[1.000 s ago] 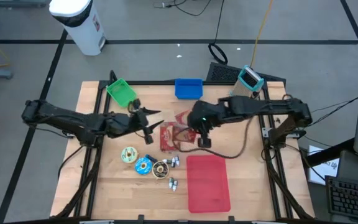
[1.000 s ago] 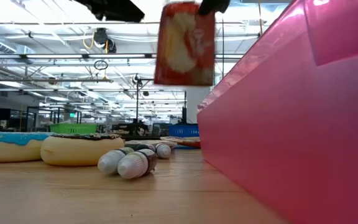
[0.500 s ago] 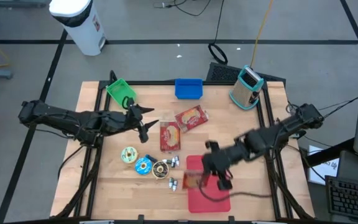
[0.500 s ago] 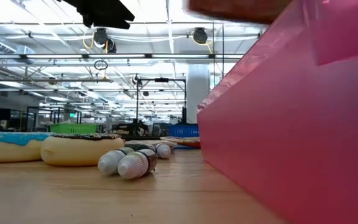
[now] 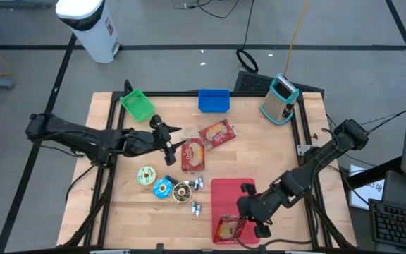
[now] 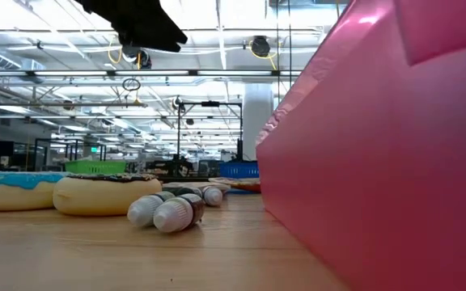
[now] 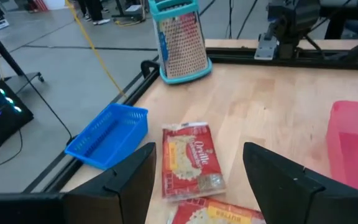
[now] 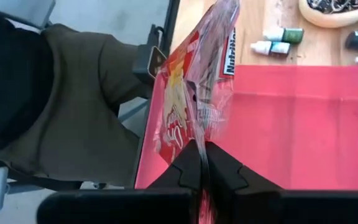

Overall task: Pick & Place Food Item
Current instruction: Put the left red popcorn bag into the red bin

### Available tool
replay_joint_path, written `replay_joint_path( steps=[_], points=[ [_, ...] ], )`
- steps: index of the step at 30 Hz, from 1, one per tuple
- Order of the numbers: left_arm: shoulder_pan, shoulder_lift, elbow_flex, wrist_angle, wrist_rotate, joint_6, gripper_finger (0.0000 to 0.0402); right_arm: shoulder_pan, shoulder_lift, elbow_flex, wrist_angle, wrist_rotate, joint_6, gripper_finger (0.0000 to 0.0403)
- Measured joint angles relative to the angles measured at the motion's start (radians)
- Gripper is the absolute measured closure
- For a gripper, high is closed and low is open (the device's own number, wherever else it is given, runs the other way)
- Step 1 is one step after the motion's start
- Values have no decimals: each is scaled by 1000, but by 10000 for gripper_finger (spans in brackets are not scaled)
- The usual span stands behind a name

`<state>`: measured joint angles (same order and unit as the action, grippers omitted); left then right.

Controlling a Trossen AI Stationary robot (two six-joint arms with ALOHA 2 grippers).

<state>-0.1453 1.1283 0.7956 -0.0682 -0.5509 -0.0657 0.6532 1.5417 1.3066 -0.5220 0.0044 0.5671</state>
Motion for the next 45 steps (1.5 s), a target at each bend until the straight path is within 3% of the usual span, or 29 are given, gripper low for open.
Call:
replay_joint_path(
  steps=[22, 34, 45],
  points=[
    [0, 17, 0, 19, 1, 36, 158, 17, -41, -6, -50, 17, 33, 403],
    [0, 17, 0, 20, 1, 34, 158, 16, -42, -150, 47, -10, 154, 401],
    [0, 17, 0, 20, 1, 35, 158, -12, -43, -193, 94, -9, 61, 333]
  ],
)
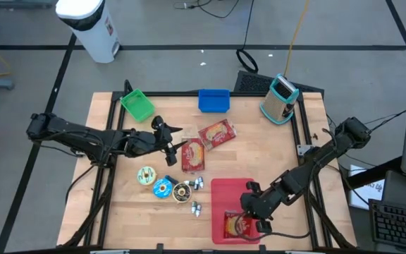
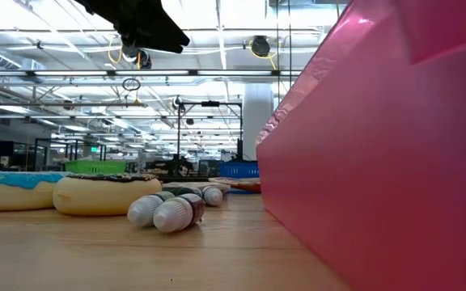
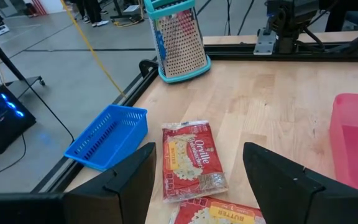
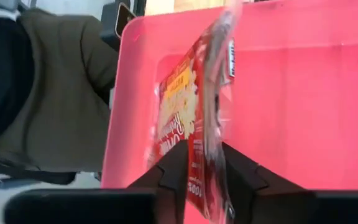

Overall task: Pick & Place Food Item
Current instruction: Put the left red popcorn bag into the red bin, then stack the bottom red popcorn bag on top of the red popcorn bag in the red bin

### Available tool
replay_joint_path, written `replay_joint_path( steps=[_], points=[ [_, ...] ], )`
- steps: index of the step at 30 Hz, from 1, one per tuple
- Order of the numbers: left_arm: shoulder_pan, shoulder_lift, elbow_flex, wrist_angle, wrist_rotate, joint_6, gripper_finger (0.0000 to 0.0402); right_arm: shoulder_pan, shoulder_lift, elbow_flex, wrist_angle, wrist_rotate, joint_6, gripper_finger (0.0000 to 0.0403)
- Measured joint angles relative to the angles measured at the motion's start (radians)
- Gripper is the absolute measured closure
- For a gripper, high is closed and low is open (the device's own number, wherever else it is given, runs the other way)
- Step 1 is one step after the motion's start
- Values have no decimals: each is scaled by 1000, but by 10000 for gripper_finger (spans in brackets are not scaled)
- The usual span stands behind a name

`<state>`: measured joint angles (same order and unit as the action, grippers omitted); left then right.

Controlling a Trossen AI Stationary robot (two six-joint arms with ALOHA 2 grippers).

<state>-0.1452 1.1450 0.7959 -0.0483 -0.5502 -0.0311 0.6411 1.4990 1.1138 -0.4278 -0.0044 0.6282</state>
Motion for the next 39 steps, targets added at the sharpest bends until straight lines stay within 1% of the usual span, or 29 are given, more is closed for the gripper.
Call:
replay_joint_path(
  steps=[7, 12, 18, 24, 26, 29, 31, 34, 36, 39],
  points=[
    [0, 0, 0, 0, 1, -2, 158, -38, 0, -8, -3, 4, -99, 264],
    [0, 0, 0, 0, 1, -4, 158, -82, 0, -8, -2, 4, -161, 227],
    [0, 0, 0, 0, 1, -4, 158, -133, -17, -8, -25, 0, -206, 209],
    [0, 0, 0, -10, 9, -28, 158, -202, -80, -8, -66, 0, -230, 213],
    [11, 0, 0, -46, 50, -54, 158, -227, -108, -8, -67, 4, -249, 216],
    [64, 26, 1, -146, 162, -147, 158, -264, -142, -8, -65, 6, -296, 217],
    [106, 56, 0, -223, 232, -205, 158, -283, -160, -8, -62, 7, -331, 217],
    [165, 115, 0, -269, 298, -243, 158, -314, -171, -8, -47, 6, -395, 219],
    [204, 165, 0, -241, 333, -266, 158, -333, -176, -8, -46, 6, -432, 220],
    [257, 231, 0, -217, 419, -303, 158, -363, -177, -8, -23, 7, -470, 219]
  ],
)
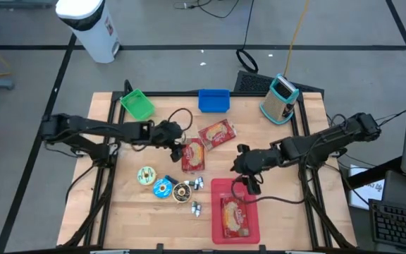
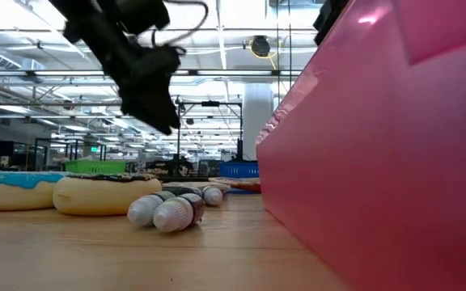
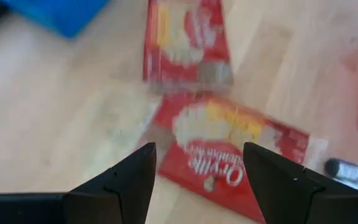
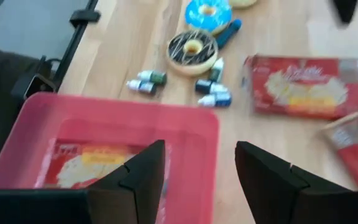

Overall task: Pick & Place Food Item
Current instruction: Stack the bottom red popcorn bag on top of the red popcorn bag in the red bin

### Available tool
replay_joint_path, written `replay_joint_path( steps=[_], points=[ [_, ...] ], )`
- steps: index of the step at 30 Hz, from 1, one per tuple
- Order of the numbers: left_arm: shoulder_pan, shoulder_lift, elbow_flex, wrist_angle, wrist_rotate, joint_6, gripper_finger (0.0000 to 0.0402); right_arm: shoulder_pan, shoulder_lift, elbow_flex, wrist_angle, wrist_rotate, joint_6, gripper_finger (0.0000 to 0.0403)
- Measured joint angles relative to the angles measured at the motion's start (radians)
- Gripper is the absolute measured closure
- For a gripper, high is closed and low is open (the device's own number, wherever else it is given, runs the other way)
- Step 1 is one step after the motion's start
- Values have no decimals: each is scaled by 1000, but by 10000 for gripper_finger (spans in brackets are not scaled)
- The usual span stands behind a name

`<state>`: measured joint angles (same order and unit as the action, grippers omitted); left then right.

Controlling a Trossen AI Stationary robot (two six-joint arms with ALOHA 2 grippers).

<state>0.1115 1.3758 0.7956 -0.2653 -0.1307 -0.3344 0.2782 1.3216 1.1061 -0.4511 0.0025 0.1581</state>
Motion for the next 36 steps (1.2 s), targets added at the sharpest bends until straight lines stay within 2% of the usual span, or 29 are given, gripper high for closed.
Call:
replay_joint_path(
  steps=[2, 6, 14, 25, 36],
  points=[
    [28, 46, 1, 36, 43, -34, 158, -15, 0, 0, 8, 0, -15, 220],
    [87, 124, 0, 33, 47, -104, 158, -36, 0, 0, 33, 1, -43, 225],
    [169, 208, 0, 40, 140, -207, 158, -43, 1, -20, 109, 1, -100, 231],
    [168, 314, 2, 89, 124, -251, 158, -43, 1, -56, 143, 0, -100, 232],
    [171, 306, 1, 129, 171, -212, 163, -43, 1, -60, 148, -3, -92, 232]
  ],
)
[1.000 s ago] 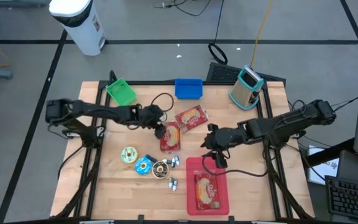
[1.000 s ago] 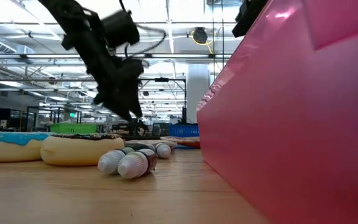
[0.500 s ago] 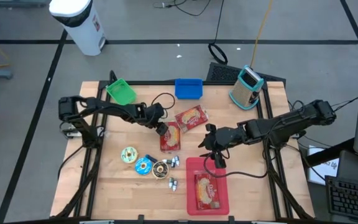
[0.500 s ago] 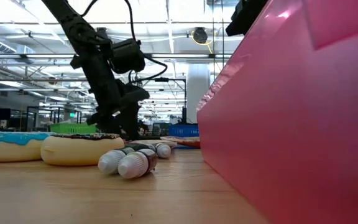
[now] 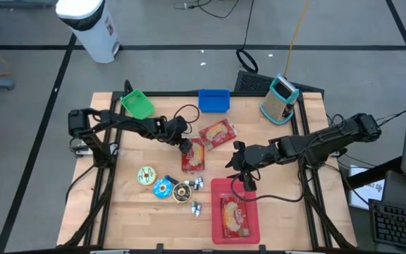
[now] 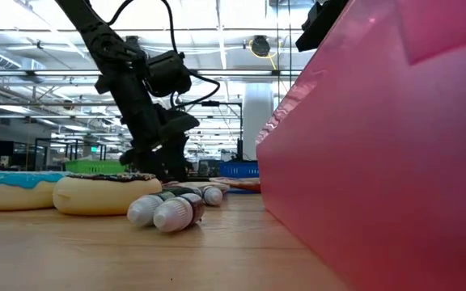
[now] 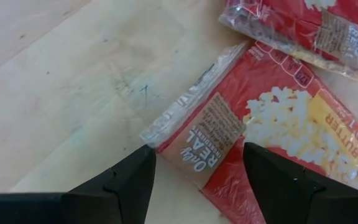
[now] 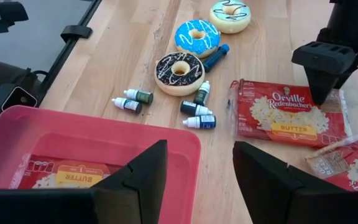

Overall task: Pick & Place Food Item
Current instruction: Stack the bottom red popcorn bag on top of the red popcorn bag in the red bin

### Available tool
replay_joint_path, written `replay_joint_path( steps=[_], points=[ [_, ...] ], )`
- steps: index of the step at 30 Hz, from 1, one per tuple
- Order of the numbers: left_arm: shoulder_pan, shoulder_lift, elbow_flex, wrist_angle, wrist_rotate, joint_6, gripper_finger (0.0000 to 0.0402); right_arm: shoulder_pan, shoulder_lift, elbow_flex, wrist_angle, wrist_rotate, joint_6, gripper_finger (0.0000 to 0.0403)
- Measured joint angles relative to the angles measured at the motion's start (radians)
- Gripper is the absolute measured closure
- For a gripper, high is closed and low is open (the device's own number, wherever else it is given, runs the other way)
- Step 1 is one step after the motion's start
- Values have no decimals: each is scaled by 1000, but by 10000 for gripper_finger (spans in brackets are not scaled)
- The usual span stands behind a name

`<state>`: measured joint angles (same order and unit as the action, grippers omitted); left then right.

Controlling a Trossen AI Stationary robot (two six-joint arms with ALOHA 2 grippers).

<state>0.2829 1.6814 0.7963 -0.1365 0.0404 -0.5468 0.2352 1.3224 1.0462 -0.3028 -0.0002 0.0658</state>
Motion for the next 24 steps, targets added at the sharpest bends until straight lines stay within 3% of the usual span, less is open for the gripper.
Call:
replay_joint_path(
  steps=[16, 20, 24],
  points=[
    [2, 0, 0, 6, -8, 53, 361, 0, 0, 0, -1, 0, 0, 232],
    [14, -1, 0, 2, -11, 104, 395, 0, 0, 0, -1, 0, 0, 232],
    [25, -43, -1, -30, -40, 148, 396, 0, 0, 0, -7, 0, 1, 232]
  ],
)
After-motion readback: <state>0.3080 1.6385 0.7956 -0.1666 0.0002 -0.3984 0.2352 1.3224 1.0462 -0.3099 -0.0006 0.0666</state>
